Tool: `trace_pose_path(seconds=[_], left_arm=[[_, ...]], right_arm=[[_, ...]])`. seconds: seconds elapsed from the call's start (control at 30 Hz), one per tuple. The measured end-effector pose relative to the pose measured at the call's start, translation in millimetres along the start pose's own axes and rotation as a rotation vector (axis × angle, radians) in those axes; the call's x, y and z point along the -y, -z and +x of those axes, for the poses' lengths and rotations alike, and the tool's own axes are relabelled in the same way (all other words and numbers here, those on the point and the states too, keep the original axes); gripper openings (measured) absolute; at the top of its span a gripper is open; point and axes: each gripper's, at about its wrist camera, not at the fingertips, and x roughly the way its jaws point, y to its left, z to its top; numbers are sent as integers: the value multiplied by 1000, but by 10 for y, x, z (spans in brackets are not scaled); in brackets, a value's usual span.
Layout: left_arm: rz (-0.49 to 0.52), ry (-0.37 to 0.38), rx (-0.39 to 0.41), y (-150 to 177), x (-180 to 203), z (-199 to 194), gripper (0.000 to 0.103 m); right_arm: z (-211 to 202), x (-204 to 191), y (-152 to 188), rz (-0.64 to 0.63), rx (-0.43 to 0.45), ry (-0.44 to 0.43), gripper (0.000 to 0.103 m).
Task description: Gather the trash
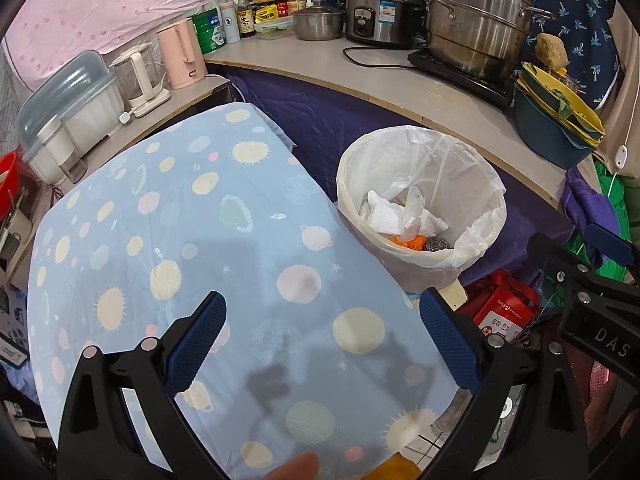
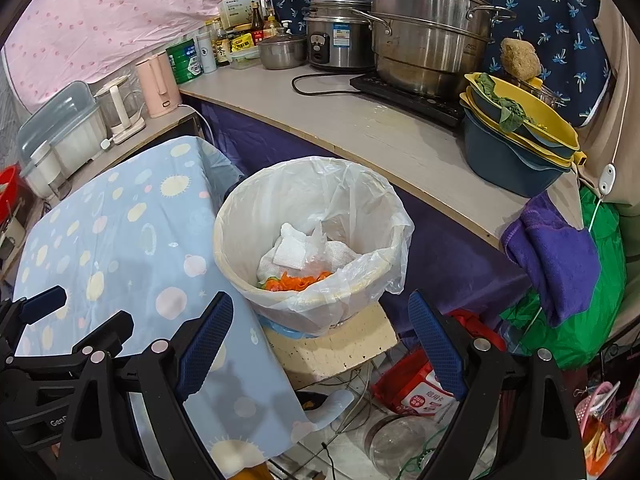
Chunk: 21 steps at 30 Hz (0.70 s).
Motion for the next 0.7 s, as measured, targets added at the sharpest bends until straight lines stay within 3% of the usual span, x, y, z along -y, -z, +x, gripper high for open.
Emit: trace_pose_path(seconds=[0.7], left_arm=[[-13,-13,-6,-22,-21,14,93]], right_arm=[[36,-24,-26,-13,-4,-4,85]])
